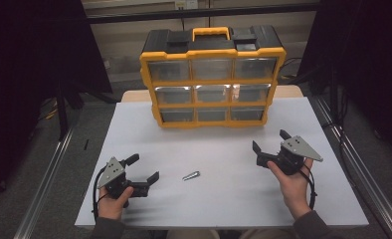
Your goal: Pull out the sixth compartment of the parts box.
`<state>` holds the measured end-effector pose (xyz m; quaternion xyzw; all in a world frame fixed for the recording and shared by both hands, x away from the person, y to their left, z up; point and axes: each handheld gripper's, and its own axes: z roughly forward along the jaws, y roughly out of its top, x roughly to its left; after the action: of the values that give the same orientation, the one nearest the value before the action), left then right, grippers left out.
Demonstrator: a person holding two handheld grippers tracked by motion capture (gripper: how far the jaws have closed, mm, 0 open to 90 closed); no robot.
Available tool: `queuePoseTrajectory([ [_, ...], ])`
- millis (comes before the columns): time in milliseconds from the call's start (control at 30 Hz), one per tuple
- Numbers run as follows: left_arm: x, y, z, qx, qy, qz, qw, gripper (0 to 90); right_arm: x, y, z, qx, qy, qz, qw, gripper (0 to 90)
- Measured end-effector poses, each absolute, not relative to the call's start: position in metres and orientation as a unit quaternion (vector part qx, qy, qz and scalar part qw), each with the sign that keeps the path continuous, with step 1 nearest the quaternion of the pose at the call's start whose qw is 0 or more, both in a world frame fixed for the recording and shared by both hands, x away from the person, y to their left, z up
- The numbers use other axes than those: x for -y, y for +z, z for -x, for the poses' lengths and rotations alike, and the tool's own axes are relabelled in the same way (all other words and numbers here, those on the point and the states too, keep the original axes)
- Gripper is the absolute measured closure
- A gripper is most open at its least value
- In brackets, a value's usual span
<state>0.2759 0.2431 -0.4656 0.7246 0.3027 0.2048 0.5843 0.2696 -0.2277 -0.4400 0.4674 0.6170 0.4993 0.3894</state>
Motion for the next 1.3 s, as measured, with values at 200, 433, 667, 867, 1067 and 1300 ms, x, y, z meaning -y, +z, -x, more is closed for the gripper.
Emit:
queuePoseTrajectory([
  [200,-0.243,-0.466,-0.276,-0.297,0.202,-0.730,0.582,1.2,0.226,-0.437,-0.279,-0.623,0.491,-0.468,0.390,2.1],
  [433,-0.243,-0.466,-0.277,-0.292,0.199,-0.736,0.578,1.2,0.223,-0.432,-0.290,-0.618,0.489,-0.475,0.392,1.9],
  [667,-0.244,-0.466,-0.277,-0.289,0.199,-0.738,0.576,1.2,0.216,-0.425,-0.299,-0.621,0.485,-0.476,0.391,1.9],
  [867,-0.243,-0.467,-0.276,-0.297,0.201,-0.733,0.577,1.3,0.213,-0.422,-0.308,-0.617,0.486,-0.483,0.387,1.8],
  [1067,-0.242,-0.467,-0.276,-0.297,0.201,-0.733,0.578,1.3,0.211,-0.419,-0.313,-0.611,0.487,-0.489,0.387,1.7],
  [1300,-0.242,-0.466,-0.275,-0.300,0.207,-0.735,0.571,1.3,0.208,-0.412,-0.319,-0.604,0.492,-0.491,0.391,1.6],
])
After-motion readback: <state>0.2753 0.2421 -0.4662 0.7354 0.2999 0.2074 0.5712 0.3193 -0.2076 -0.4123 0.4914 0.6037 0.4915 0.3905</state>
